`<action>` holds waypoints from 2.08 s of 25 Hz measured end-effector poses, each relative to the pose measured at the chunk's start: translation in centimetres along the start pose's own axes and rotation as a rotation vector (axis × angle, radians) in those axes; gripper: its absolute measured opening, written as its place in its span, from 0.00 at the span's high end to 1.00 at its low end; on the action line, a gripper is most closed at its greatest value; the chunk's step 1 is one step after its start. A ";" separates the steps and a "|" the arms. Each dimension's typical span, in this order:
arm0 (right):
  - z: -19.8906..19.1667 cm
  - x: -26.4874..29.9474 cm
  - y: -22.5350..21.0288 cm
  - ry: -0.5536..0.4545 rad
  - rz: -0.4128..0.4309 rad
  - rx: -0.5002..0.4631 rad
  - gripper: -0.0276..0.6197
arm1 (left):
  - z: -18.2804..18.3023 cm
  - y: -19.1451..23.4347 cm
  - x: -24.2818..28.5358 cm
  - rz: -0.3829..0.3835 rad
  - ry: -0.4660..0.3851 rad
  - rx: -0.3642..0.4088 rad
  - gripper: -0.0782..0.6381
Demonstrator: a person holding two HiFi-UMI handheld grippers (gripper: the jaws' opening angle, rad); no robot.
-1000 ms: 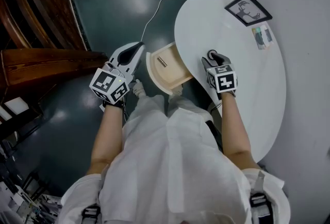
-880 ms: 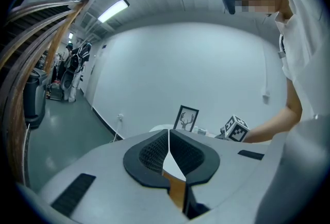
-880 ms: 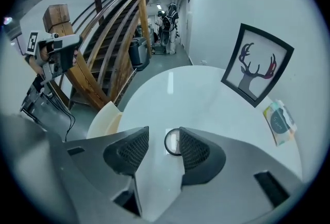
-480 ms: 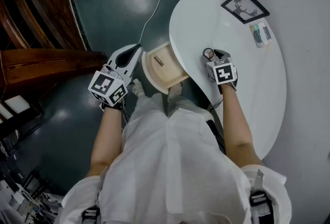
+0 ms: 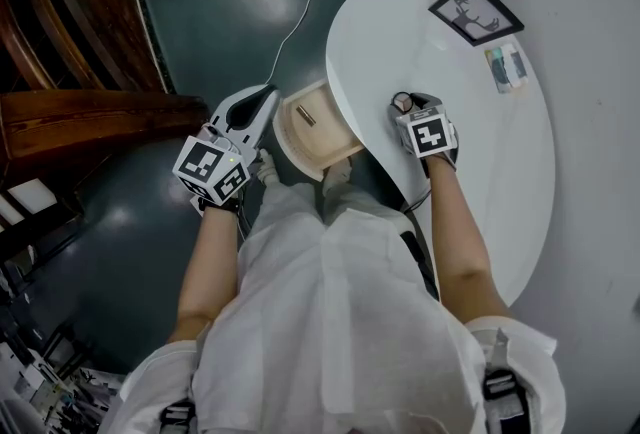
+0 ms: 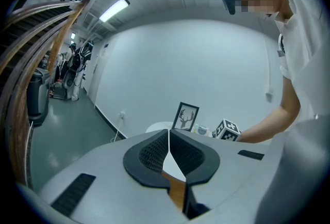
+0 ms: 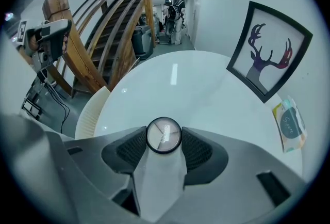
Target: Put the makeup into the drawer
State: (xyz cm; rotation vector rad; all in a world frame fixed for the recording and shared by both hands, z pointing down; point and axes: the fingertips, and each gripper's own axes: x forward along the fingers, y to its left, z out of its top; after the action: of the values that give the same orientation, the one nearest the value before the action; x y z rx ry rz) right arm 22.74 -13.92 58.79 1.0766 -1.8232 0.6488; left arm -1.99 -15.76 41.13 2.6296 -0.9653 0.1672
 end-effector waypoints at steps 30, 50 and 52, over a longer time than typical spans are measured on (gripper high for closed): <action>7.1 1.0 10.2 -0.052 0.092 -0.143 0.63 | -0.1 4.6 -6.4 0.086 -0.031 -0.031 0.86; 8.3 5.2 18.4 -0.037 0.183 -0.155 0.63 | -1.6 7.9 -9.4 0.106 0.012 -0.056 0.86; 8.1 5.9 18.8 -0.030 0.183 -0.149 0.63 | -1.8 8.1 -9.4 0.103 0.018 -0.058 0.86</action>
State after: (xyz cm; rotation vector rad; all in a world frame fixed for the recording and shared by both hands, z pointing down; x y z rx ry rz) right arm 1.51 -13.49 60.29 0.8327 -1.9785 0.5949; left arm -14.43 -15.24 42.88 2.5233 -1.0832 0.1846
